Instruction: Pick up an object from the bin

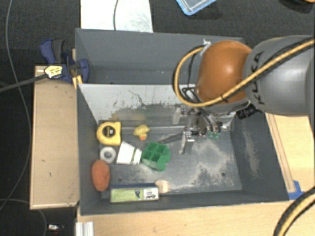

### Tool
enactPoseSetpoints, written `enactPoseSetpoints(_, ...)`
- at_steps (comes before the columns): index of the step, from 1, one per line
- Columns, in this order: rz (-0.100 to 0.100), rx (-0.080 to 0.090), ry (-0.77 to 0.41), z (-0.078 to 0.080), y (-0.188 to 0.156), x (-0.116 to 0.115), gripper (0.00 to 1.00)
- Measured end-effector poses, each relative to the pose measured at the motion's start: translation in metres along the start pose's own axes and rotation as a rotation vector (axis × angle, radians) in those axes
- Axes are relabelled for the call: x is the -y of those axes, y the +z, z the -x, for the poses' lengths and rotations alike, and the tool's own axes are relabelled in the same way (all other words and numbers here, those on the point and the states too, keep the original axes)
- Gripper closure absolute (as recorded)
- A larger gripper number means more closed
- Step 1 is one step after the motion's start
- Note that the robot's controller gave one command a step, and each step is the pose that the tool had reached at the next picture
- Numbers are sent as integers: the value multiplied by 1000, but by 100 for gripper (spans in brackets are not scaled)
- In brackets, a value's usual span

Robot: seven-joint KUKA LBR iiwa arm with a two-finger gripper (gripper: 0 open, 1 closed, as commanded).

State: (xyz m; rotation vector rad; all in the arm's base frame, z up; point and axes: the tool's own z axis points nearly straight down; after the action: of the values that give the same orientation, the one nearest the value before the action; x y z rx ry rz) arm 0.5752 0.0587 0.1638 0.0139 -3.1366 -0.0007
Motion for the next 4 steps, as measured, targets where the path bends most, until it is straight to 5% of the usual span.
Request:
enactPoseSetpoints(1, 1, 8, 2, 2, -5, 0, 0)
enactPoseSetpoints(2, 2, 12, 96, -9, 69, -21, 0)
enactPoseSetpoints(3, 2, 21, 129, -6, 94, -7, 0)
enactPoseSetpoints(4, 1, 19, 7, 4, 93, -24, 0)
